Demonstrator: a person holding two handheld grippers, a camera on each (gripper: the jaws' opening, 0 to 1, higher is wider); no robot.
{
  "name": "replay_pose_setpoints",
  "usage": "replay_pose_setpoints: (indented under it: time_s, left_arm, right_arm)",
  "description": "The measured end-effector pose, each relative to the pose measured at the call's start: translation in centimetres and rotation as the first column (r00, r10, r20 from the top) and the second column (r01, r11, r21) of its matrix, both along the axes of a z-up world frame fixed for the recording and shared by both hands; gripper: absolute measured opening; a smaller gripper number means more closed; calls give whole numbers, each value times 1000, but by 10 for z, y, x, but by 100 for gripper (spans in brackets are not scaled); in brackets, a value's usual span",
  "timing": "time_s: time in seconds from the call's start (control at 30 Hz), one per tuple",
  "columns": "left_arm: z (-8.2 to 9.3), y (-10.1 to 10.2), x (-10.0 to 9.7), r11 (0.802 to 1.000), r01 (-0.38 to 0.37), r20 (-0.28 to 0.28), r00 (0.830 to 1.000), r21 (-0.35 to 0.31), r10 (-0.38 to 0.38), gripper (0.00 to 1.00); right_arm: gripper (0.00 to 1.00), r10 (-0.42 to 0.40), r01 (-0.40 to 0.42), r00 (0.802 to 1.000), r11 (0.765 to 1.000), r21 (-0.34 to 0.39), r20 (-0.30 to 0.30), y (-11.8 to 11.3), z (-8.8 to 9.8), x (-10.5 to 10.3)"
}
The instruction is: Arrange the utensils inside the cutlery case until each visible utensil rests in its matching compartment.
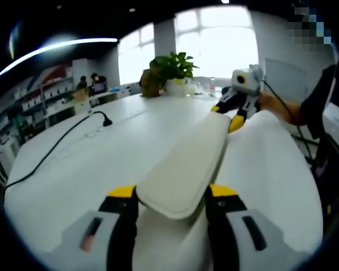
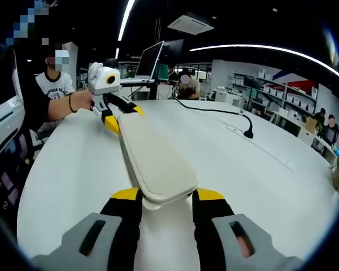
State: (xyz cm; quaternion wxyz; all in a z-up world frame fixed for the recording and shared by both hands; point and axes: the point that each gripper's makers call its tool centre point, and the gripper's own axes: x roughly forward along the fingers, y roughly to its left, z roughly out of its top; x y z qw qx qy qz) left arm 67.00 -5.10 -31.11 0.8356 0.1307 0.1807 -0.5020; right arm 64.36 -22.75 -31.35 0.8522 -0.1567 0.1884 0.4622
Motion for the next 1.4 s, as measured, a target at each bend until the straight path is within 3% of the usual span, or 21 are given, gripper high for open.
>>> replay_pose_setpoints:
  time_s: [0.43,1.07,1.3,1.4]
  left_arm:
    - [-12,-1,3,1000,-20,-23,1000,20,20,50]
    - [-16,2,3,999,-4,-48,999,35,6,50]
    - [-17,2,4,999,-17,-60,998,37,19,52]
    - [-17,2,2,999,-21,-63,998,38,23,61]
  right_arm:
    - [36,19,-19,999,1000,-2,-48,-1,-18,8]
    - [37,22,-22,997,1000,3,-81,3,-22,8]
    - [43,27,-26,994,1000,6,-105,4,-22,5]
    - [49,21,-21,994,1000,0,-106,3,-21,5]
